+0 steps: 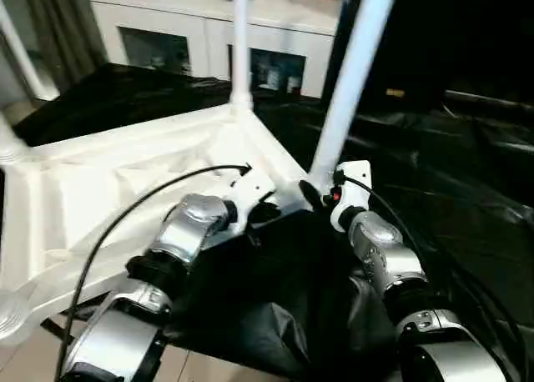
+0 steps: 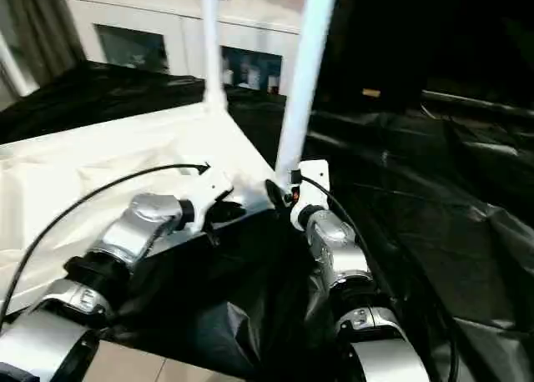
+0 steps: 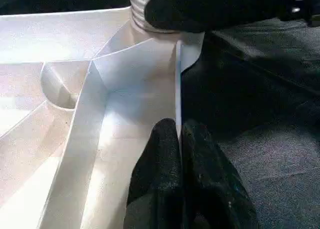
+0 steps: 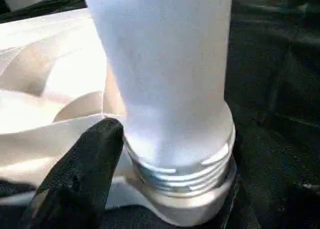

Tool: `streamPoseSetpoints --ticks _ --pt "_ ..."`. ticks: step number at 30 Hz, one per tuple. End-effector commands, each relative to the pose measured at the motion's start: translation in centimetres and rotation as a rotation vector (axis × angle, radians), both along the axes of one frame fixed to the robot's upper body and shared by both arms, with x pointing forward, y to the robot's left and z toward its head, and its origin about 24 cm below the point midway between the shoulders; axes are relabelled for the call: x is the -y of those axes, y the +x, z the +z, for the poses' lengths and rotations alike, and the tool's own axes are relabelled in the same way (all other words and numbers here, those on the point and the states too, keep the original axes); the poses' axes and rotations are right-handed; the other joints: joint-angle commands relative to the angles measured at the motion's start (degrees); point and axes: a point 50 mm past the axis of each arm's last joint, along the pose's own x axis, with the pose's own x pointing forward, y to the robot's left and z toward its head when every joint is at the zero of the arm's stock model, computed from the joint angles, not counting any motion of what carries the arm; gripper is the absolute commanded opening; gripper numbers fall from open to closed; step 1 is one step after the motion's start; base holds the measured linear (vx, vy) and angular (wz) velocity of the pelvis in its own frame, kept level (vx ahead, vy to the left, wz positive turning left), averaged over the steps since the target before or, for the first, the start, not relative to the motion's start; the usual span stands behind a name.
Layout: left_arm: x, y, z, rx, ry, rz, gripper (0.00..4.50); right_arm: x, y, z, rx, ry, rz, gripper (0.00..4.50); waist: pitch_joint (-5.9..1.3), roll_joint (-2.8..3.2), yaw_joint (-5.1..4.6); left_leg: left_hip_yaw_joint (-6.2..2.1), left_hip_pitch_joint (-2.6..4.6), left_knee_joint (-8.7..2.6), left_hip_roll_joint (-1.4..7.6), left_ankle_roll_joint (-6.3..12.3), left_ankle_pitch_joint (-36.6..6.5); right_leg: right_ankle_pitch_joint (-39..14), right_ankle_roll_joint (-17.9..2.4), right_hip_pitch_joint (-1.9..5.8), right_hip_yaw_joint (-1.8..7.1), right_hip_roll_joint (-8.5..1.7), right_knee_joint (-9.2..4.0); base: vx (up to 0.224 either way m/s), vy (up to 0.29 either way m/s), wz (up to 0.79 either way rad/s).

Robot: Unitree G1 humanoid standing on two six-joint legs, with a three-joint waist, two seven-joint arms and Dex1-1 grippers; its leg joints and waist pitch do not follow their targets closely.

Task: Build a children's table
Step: Rotate leg to tighten

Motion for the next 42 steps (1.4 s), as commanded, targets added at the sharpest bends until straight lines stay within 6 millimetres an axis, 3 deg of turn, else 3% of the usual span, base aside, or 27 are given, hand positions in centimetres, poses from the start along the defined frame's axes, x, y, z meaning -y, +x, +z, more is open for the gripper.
streamPoseSetpoints --ticks 1,5,7,10,12,14,15,17,18,19,21,26,30,37,42 --pt "-0.6 -0.2 0.0 -0.010 -0.030 0.000 0.00 -0.6 -0.4 0.7 0.016 0.004 0.141 3.81 -3.37 -0.43 0.45 -1.63 0.16 -4.44 3.39 2.50 -14.47 -17.17 -10.93 2.62 3.31 -4.14 -4.14 0.000 0.000 0.00" --pt "-1.5 -0.6 0.2 -0.009 -0.017 -0.072 0.00 1.0 -1.6 1.6 0.056 -0.054 0.308 3.81 -3.45 -1.27 1.20 -1.37 -0.17 -4.16 3.34 4.48 -10.41 -15.74 -10.67 2.84 3.36 -4.27 -3.85 0.000 0.000 0.00" --pt "-2.0 -0.8 0.3 -0.012 -0.013 -0.109 0.00 1.8 -2.1 1.9 0.064 -0.072 0.356 3.81 -3.35 -1.32 1.49 -1.42 -0.20 -4.15 3.29 4.79 -9.44 -16.09 -10.26 2.84 3.33 -4.09 -3.86 0.000 0.000 0.00" --pt "-2.5 -1.4 0.4 -0.039 -0.023 -0.160 0.00 2.7 -2.6 2.2 0.069 -0.116 0.420 3.81 -3.37 -1.28 1.49 -1.45 -0.38 -4.13 3.43 4.59 -8.55 -15.24 -10.95 2.79 3.33 -4.12 -3.50 0.000 0.000 0.00" --pt "-2.4 -2.2 0.7 -0.028 -0.056 -0.272 0.00 3.1 -2.9 2.3 0.067 -0.141 0.461 3.81 -3.34 -1.20 1.46 -1.44 -0.28 -4.13 3.50 4.36 -8.76 -15.03 -11.50 2.67 3.37 -4.07 -3.44 0.000 0.000 0.00" --pt "-2.5 -3.0 0.9 -0.049 -0.063 -0.358 0.00 3.3 -3.1 2.4 0.064 -0.160 0.504 3.81 -3.32 -0.71 1.39 -1.49 -0.07 -4.23 3.74 3.94 -9.35 -14.21 -12.10 2.48 3.39 -3.98 -3.33 0.000 0.000 0.00" --pt "-2.6 -3.3 0.9 -0.057 -0.060 -0.386 0.00 3.4 -3.2 2.5 0.063 -0.166 0.518 3.81 -3.20 -0.84 1.30 -1.38 -0.03 -4.31 3.75 3.97 -9.76 -14.49 -12.20 2.39 3.45 -3.89 -3.45 0.000 0.000 0.00" --pt "-2.8 -3.6 1.0 -0.060 -0.059 -0.411 0.00 3.3 -3.6 2.6 0.057 -0.175 0.562 3.81 -3.11 -0.60 1.47 -1.36 0.23 -4.36 3.74 3.38 -11.34 -15.28 -12.19 2.22 3.50 -3.80 -3.53 0.000 0.000 0.00" --pt "-2.9 -3.7 1.1 -0.064 -0.066 -0.418 0.00 3.1 -3.9 2.4 0.043 -0.180 0.609 3.81 -3.07 -0.16 1.61 -1.41 0.41 -4.47 3.83 3.03 -11.76 -15.69 -12.28 2.14 3.51 -3.80 -3.56 0.000 0.000 0.00" --pt "-2.9 -3.7 1.2 -0.064 -0.067 -0.419 0.00 3.1 -4.0 2.4 0.042 -0.186 0.617 3.81 -3.11 -0.36 1.71 -1.27 0.62 -4.40 3.87 2.50 -12.06 -15.27 -12.40 2.00 3.57 -3.70 -3.60 0.000 0.000 0.00" --pt "-3.0 -3.7 1.3 -0.064 -0.065 -0.423 0.00 2.9 -4.1 2.2 0.038 -0.210 0.649 3.81 -3.00 -0.21 1.89 -1.21 0.61 -4.46 3.85 1.82 -12.92 -15.32 -12.56 1.97 3.67 -3.68 -3.56 0.000 0.000 0.00" --pt "-3.1 -3.7 1.4 -0.064 -0.063 -0.426 0.00 2.8 -4.3 2.0 0.027 -0.205 0.673 3.81 -3.18 -0.40 2.02 -1.44 0.19 -4.42 3.74 1.46 -12.21 -15.48 -11.74 2.40 3.68 -3.92 -3.42 0.000 0.000 0.00" --pt "-3.3 -3.7 1.4 -0.065 -0.062 -0.422 0.00 2.7 -4.4 2.0 0.021 -0.188 0.674 3.36 -3.30 -0.61 2.12 -1.36 0.08 -4.28 3.70 2.11 -10.36 -12.77 -12.44 2.52 3.67 -3.87 -3.09 0.000 0.000 0.00" --pt "-3.5 -3.6 1.3 -0.068 -0.062 -0.403 0.00 2.6 -4.5 1.8 0.009 -0.169 0.676 2.81 -3.31 -0.42 2.26 -1.41 0.09 -4.26 3.72 2.04 -10.26 -13.03 -12.43 2.56 3.63 -3.91 -3.05 0.000 0.000 0.00" --pt "-3.5 -2.9 1.1 -0.063 -0.078 -0.305 0.00 2.9 -3.8 0.8 -0.022 -0.149 0.525 2.75 -3.25 -0.50 2.10 -1.39 0.08 -4.26 3.61 1.54 -10.88 -14.61 -12.29 2.43 3.62 -3.95 -3.28 0.000 0.000 0.00"
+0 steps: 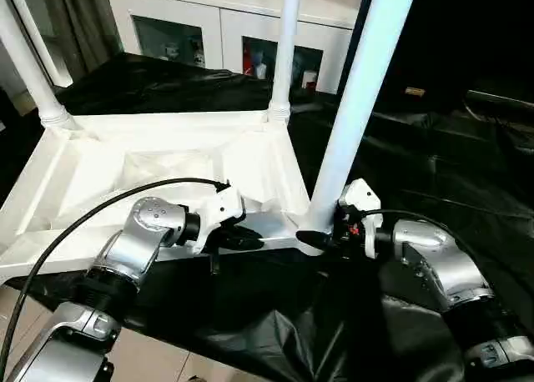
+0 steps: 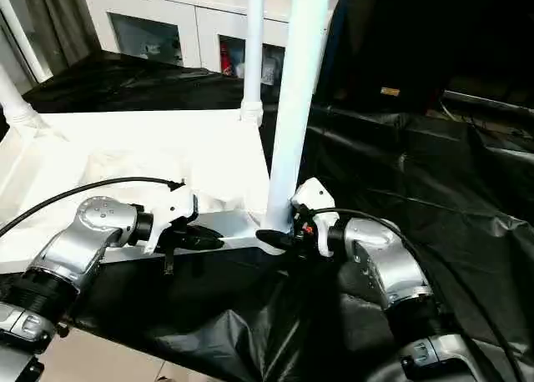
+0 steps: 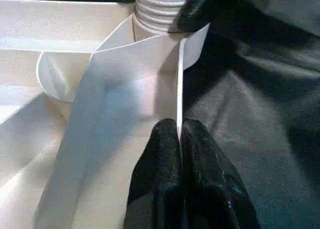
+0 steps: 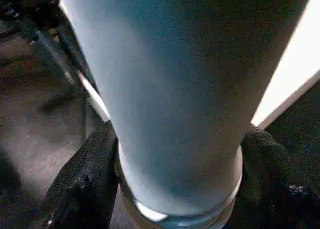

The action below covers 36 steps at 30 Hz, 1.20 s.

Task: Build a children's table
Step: Rotate leg to tighten

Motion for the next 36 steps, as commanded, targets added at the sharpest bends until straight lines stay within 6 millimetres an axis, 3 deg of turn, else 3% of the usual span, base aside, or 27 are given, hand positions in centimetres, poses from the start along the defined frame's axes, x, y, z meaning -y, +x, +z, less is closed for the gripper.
streamPoseSetpoints --ticks 1,5,8,12,15,16,20,23,29,36 --pt "0.6 0.7 0.2 0.012 -0.055 0.068 0.00 0.6 0.5 -0.8 -0.028 -0.001 -0.137 2.75 -3.48 -0.22 -0.01 -1.55 0.53 -4.03 3.42 1.27 -11.23 -16.08 -11.68 3.12 3.39 -4.11 -4.09 0.000 0.000 0.00" --pt "1.1 2.5 -0.1 0.048 -0.030 0.273 0.00 0.9 1.7 -2.4 -0.081 0.044 -0.481 2.75 -3.18 -0.07 -0.49 -1.84 1.04 -4.29 3.29 -0.91 -14.97 -22.95 -9.81 2.71 3.28 -4.18 -4.94 0.000 0.000 0.00" --pt "1.6 3.3 -0.1 0.057 -0.029 0.373 0.00 0.5 1.9 -3.3 -0.118 0.061 -0.618 2.74 -3.14 -0.10 -0.51 -1.79 1.16 -4.35 3.27 -1.07 -15.64 -23.71 -9.20 2.56 3.33 -4.19 -5.17 0.000 0.000 0.00" --pt "3.8 4.2 -0.1 0.084 -0.034 0.484 0.00 -2.4 2.4 -4.1 -0.130 0.051 -0.743 2.74 -3.20 -0.04 -0.42 -1.76 1.36 -4.36 3.17 -1.13 -16.25 -24.52 -8.67 2.36 3.29 -4.28 -5.47 0.000 0.000 0.00" --pt "4.2 4.2 -0.1 0.099 -0.026 0.459 0.00 -3.6 2.6 -3.8 -0.119 0.067 -0.707 2.74 -3.29 -0.04 -0.22 -1.81 1.12 -4.50 3.26 -0.52 -15.45 -22.29 -8.54 2.66 3.30 -4.24 -5.23 0.000 0.000 0.00" --pt "4.3 4.1 -0.2 0.099 -0.021 0.450 0.00 -3.9 2.6 -3.6 -0.105 0.071 -0.694 3.30 -3.28 -0.10 -0.29 -1.78 1.02 -4.55 3.26 -0.32 -15.39 -21.48 -8.67 2.67 3.31 -4.15 -5.10 0.000 0.000 0.00" --pt "4.1 3.9 -0.1 0.112 -0.002 0.409 0.00 -3.9 3.1 -2.8 -0.069 0.104 -0.671 3.64 -3.22 -0.14 -0.54 -2.02 0.71 -4.69 3.21 -0.16 -16.61 -23.58 -7.99 2.97 3.18 -4.33 -5.24 0.000 0.000 0.00" --pt "3.8 3.7 -0.2 0.101 -0.004 0.372 0.00 -3.6 3.5 -1.7 -0.029 0.132 -0.588 3.90 -3.34 -0.05 -1.03 -1.97 0.65 -4.54 3.24 0.39 -15.80 -21.65 -8.72 2.96 3.25 -4.22 -5.09 0.000 0.000 0.00" --pt "2.9 3.1 -0.1 0.097 0.006 0.274 0.00 -1.6 2.6 0.1 0.041 0.064 -0.314 3.90 -3.57 -0.34 -0.61 -1.50 0.37 -3.99 3.19 3.61 -10.77 -13.77 -11.13 3.45 3.32 -4.13 -4.32 0.000 0.000 0.00" --pt "2.2 1.3 0.3 0.042 -0.064 0.052 0.00 1.1 1.4 1.4 0.030 0.031 -0.108 3.90 -3.52 -0.27 -0.47 -1.51 0.36 -3.97 3.46 4.43 -9.86 -12.84 -12.75 3.41 3.23 -4.11 -4.03 0.000 0.000 0.00"
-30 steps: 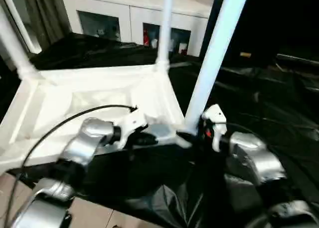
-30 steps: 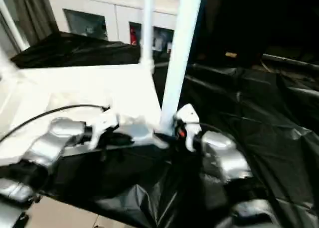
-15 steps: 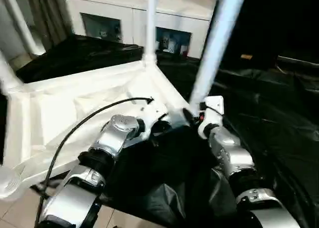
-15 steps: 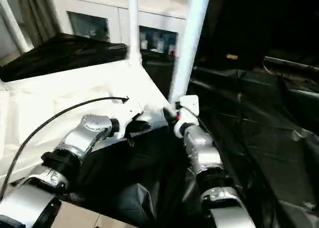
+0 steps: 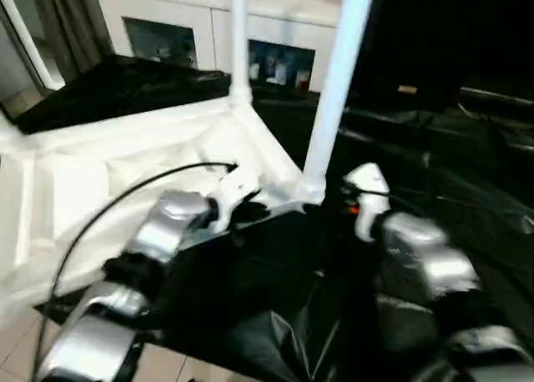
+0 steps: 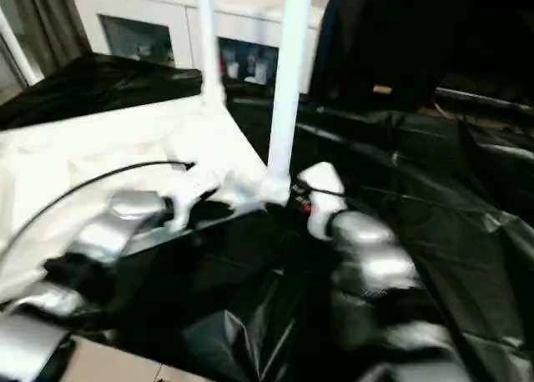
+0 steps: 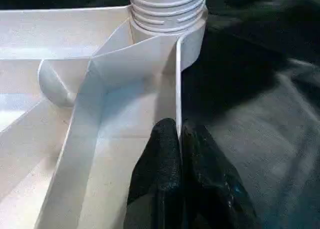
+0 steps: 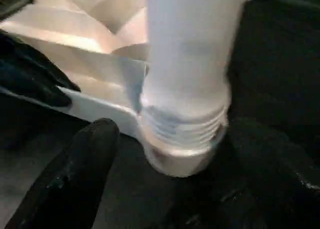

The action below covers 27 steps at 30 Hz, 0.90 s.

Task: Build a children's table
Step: Rotate leg to tighten

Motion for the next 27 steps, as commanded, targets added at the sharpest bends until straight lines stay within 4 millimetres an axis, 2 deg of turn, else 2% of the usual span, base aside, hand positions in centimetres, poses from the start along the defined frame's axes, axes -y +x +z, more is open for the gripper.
streamPoseSetpoints --ticks 1,3,7,9,11,12,17,18,22,24,27 --pt "1.1 -1.2 0.4 -0.041 -0.085 -0.147 0.00 -0.1 -0.5 0.3 -0.020 0.009 0.082 3.90 -3.41 -0.28 0.46 -1.48 0.27 -3.74 3.55 4.18 -10.85 -14.21 -12.91 3.14 3.42 -4.23 -4.06 0.000 0.000 0.00" --pt "0.9 -1.9 0.3 -0.075 -0.087 -0.206 0.00 -0.2 -0.8 0.4 -0.032 0.003 0.136 3.90 -3.35 -0.15 0.53 -1.46 0.35 -3.84 3.67 3.43 -11.52 -15.38 -12.86 3.02 3.48 -4.18 -4.13 0.000 0.000 0.00" --pt "0.7 -2.1 0.1 -0.067 -0.072 -0.214 0.00 -0.4 -1.2 0.3 -0.043 -0.018 0.183 3.90 -3.17 -0.09 1.35 -1.31 0.90 -3.95 3.72 2.15 -13.12 -17.45 -12.12 2.56 3.59 -4.11 -4.39 0.000 0.000 0.00" --pt "0.6 -2.0 0.1 -0.066 -0.072 -0.211 0.00 -0.4 -1.3 0.1 -0.049 -0.032 0.193 3.90 -3.16 -0.30 1.27 -1.46 0.64 -4.06 3.69 1.54 -13.34 -18.20 -11.59 2.78 3.58 -4.17 -4.33 0.000 0.000 0.00" --pt "0.5 -2.0 0.1 -0.065 -0.073 -0.210 0.00 -0.4 -1.4 -0.1 -0.055 -0.043 0.204 3.90 -3.26 -0.27 1.30 -1.50 0.57 -3.98 3.61 1.47 -13.00 -18.50 -11.00 2.85 3.60 -4.25 -4.37 0.000 0.000 0.00" --pt "0.5 -2.0 0.1 -0.064 -0.073 -0.209 0.00 -0.4 -1.5 -0.2 -0.057 -0.049 0.210 3.90 -3.31 -0.48 1.28 -1.50 0.50 -3.97 3.58 1.63 -12.39 -17.89 -10.95 2.90 3.59 -4.22 -4.28 0.000 0.000 0.00" --pt "0.4 -2.1 0.2 -0.065 -0.074 -0.208 0.00 -0.4 -1.7 -0.3 -0.065 -0.066 0.233 3.90 -3.37 -0.40 1.36 -1.46 0.36 -3.84 3.53 2.22 -11.02 -16.88 -11.13 3.00 3.59 -4.25 -4.12 0.000 0.000 0.00" --pt "0.4 -2.1 0.3 -0.063 -0.075 -0.206 0.00 -0.4 -1.6 -0.3 -0.061 -0.064 0.226 3.63 -3.36 -0.33 1.34 -1.45 0.38 -3.83 3.53 2.27 -10.89 -16.63 -11.23 2.96 3.57 -4.22 -4.13 0.000 0.000 0.00" --pt "0.4 -2.1 0.2 -0.062 -0.073 -0.205 0.00 -0.4 -1.6 -0.2 -0.059 -0.058 0.224 3.51 -3.34 -0.40 1.33 -1.42 0.40 -3.81 3.49 2.27 -11.09 -16.75 -11.30 2.97 3.57 -4.18 -4.16 0.000 0.000 0.00" --pt "0.4 -2.1 0.2 -0.064 -0.076 -0.206 0.00 -0.4 -1.6 -0.2 -0.060 -0.056 0.227 3.13 -3.36 -0.38 1.35 -1.45 0.44 -3.83 3.53 2.22 -11.15 -17.01 -11.19 2.96 3.54 -4.19 -4.17 0.000 0.000 0.00" --pt "0.4 -2.0 0.2 -0.064 -0.076 -0.205 0.00 -0.4 -1.7 -0.3 -0.062 -0.056 0.226 3.03 -3.38 -0.44 1.35 -1.44 0.44 -3.82 3.54 2.22 -11.02 -16.55 -11.33 2.97 3.53 -4.16 -4.09 0.000 0.000 0.00"
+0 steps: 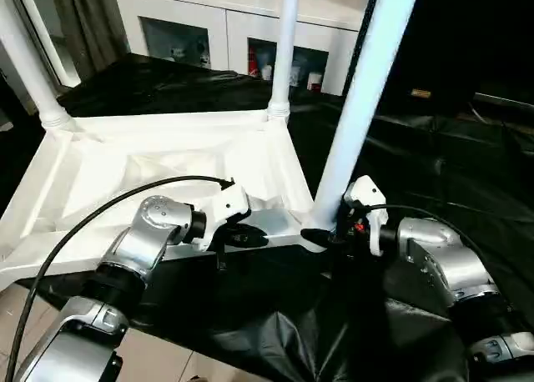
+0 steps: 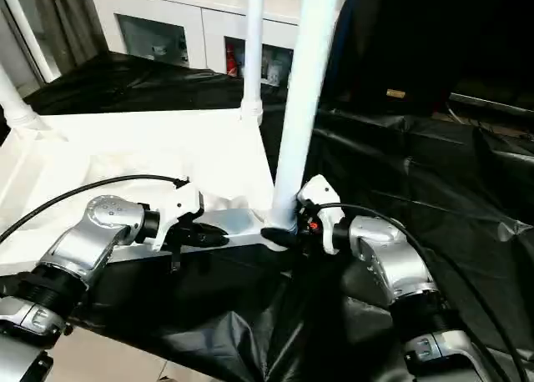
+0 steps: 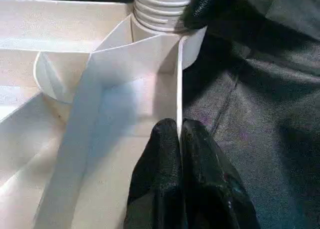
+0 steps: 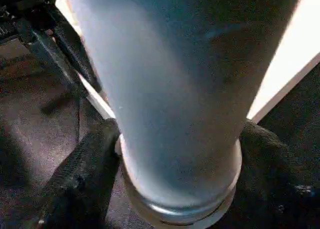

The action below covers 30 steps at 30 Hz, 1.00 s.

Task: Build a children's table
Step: Rotate leg to tighten

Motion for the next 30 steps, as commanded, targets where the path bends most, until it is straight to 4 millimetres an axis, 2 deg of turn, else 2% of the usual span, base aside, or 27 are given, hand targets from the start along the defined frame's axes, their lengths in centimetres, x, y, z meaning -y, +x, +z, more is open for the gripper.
streamPoseSetpoints --ticks 1,6,7,8,10,12,13,14,15,16,18,21,22,24,25,26,30 --pt "0.6 -0.1 0.3 0.008 -0.064 -0.017 0.00 -0.2 -0.1 0.1 0.005 -0.004 0.023 3.03 -3.44 -0.53 0.06 -1.49 0.42 -3.89 3.53 2.26 -11.01 -16.44 -11.44 2.86 3.42 -4.14 -4.10 0.000 0.000 0.00" --pt "0.6 -0.1 0.3 0.007 -0.067 -0.010 0.00 -0.2 -0.2 -0.3 -0.002 -0.008 0.009 2.82 -3.50 -0.49 0.06 -1.47 0.45 -3.83 3.53 2.34 -10.64 -15.96 -11.58 2.89 3.42 -4.17 -4.05 0.000 0.000 0.00" --pt "0.8 0.1 0.2 0.015 -0.072 0.027 0.00 0.1 0.3 -0.6 0.004 -0.002 -0.076 2.81 -3.47 -0.48 0.02 -1.46 0.46 -3.84 3.53 2.28 -10.78 -15.98 -11.61 2.83 3.42 -4.13 -4.08 0.000 0.000 0.00" --pt "0.8 0.1 0.2 0.015 -0.072 0.027 0.00 0.1 0.3 -0.6 0.004 -0.002 -0.076 2.81 -3.34 -0.43 -0.06 -1.47 0.43 -3.91 3.51 2.04 -11.32 -16.77 -11.58 2.74 3.44 -4.19 -4.23 0.000 0.000 0.00" --pt "1.1 0.8 0.1 0.034 -0.073 0.103 0.00 0.6 1.1 -1.5 0.001 0.009 -0.268 2.80 -3.27 -0.49 -0.25 -1.51 0.57 -3.97 3.50 1.40 -12.40 -18.71 -11.12 2.57 3.41 -4.17 -4.47 0.000 0.000 0.00" --pt "1.3 1.2 0.1 0.048 -0.067 0.144 0.00 0.8 1.3 -1.9 -0.004 0.010 -0.342 2.79 -3.35 -0.51 -0.46 -1.62 0.53 -4.00 3.43 0.61 -12.63 -19.81 -10.67 2.62 3.36 -4.17 -4.52 0.000 0.000 0.00" --pt "1.6 1.8 0.0 0.067 -0.053 0.211 0.00 0.8 1.6 -2.3 -0.012 0.013 -0.426 2.79 -3.37 -0.54 -0.50 -1.70 0.62 -4.04 3.45 0.39 -12.93 -20.09 -10.45 2.67 3.32 -4.15 -4.51 0.000 0.000 0.00" --pt "1.9 2.3 0.0 0.083 -0.041 0.267 0.00 0.8 1.7 -2.7 -0.021 0.012 -0.509 2.79 -3.25 -0.45 -0.54 -1.62 0.81 -3.97 3.32 0.29 -13.60 -21.14 -10.19 2.41 3.36 -4.13 -4.74 0.000 0.000 0.00" --pt "2.4 2.8 -0.1 0.098 -0.030 0.321 0.00 0.8 1.8 -3.2 -0.035 0.010 -0.591 2.79 -3.21 -0.47 -0.68 -1.59 0.73 -4.03 3.29 0.19 -13.73 -21.72 -9.97 2.40 3.39 -4.10 -4.88 0.000 0.000 0.00" --pt "3.3 3.3 -0.1 0.101 -0.036 0.393 0.00 0.2 1.9 -3.8 -0.057 0.004 -0.687 2.79 -3.33 -0.50 -0.56 -1.55 1.12 -3.97 3.23 -0.46 -13.82 -22.52 -9.40 2.16 3.41 -4.14 -5.08 0.000 0.000 0.00" --pt "3.9 3.3 -0.2 0.094 -0.039 0.401 0.00 -0.2 1.9 -4.1 -0.065 0.004 -0.720 2.79 -3.36 -0.46 -0.40 -1.63 1.08 -3.98 3.25 -0.41 -13.68 -22.15 -9.41 2.30 3.38 -4.21 -5.02 0.000 0.000 0.00" --pt "4.8 3.3 -0.3 0.100 -0.023 0.401 0.00 -1.3 2.1 -4.1 -0.060 0.012 -0.742 2.79 -3.51 -0.33 -0.32 -1.48 0.73 -3.98 3.18 0.74 -12.27 -18.44 -9.81 2.51 3.43 -4.07 -4.73 0.000 0.000 0.00" --pt "5.1 3.3 -0.5 0.105 -0.003 0.397 0.00 -2.3 2.3 -3.9 -0.043 0.031 -0.729 2.79 -3.55 -0.08 -0.35 -1.45 0.76 -3.95 3.17 0.90 -12.32 -17.97 -9.98 2.47 3.47 -4.08 -4.69 0.000 0.000 0.00" --pt "5.2 3.3 -0.5 0.106 -0.003 0.387 0.00 -2.7 2.4 -3.6 -0.030 0.054 -0.712 2.79 -3.47 -0.16 -0.43 -1.52 0.61 -4.03 3.16 1.00 -13.18 -18.73 -9.85 2.63 3.38 -4.12 -4.83 0.000 0.000 0.00" --pt "5.3 3.3 -0.5 0.106 -0.004 0.381 0.00 -3.0 2.5 -3.4 -0.022 0.069 -0.702 3.14 -3.46 -0.16 -0.43 -1.56 0.61 -4.07 3.19 1.02 -13.39 -19.00 -9.74 2.64 3.37 -4.10 -4.85 0.000 0.000 0.00" --pt "5.3 3.3 -0.4 0.114 -0.005 0.372 0.00 -3.0 2.6 -3.1 -0.005 0.080 -0.703 3.14 -3.42 -0.20 -0.50 -1.56 0.61 -4.10 3.18 1.01 -13.83 -19.55 -9.54 2.58 3.38 -4.10 -4.97 0.000 0.000 0.00" --pt "5.0 3.1 -0.2 0.125 -0.025 0.313 0.00 -2.8 2.9 -2.3 0.029 0.109 -0.663 3.71 -3.35 -0.23 -0.49 -1.74 0.56 -4.24 3.20 1.02 -14.90 -21.23 -8.90 2.69 3.31 -4.13 -5.10 0.000 0.000 0.00"
